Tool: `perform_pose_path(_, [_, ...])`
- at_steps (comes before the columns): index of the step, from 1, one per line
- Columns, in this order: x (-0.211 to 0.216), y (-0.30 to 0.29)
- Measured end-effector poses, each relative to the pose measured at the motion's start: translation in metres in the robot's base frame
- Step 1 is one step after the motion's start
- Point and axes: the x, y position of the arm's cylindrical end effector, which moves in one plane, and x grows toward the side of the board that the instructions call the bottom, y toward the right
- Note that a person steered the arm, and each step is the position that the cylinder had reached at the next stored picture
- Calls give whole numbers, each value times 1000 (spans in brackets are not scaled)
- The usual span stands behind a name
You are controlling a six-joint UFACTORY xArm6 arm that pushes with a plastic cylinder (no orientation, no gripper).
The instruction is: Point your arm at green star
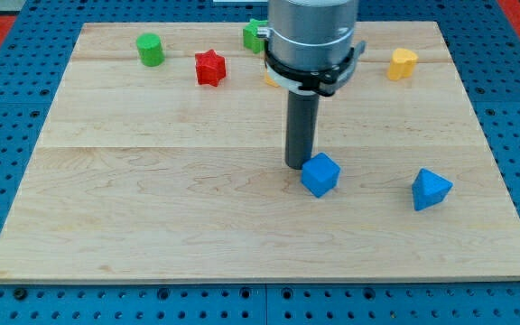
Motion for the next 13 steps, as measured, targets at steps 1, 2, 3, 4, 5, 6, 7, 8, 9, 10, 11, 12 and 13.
perform_pose_path(1, [14,2])
perform_pose_path(2, [30,2])
perform_pose_path(3, [40,3])
perform_pose_path(4, [24,-31])
perform_pose_path(5, [-20,-67])
perform_pose_path(6, [-67,-72])
perform_pose_path(7, [-103,-72])
perform_pose_path(8, [-134,-72])
perform_pose_path(9, [-162,-73])
perform_pose_path(10, [-184,-73])
perform_pose_path(11, [-199,-69])
perform_pose_path(12, [-217,-51])
perform_pose_path(13, [-230,-11])
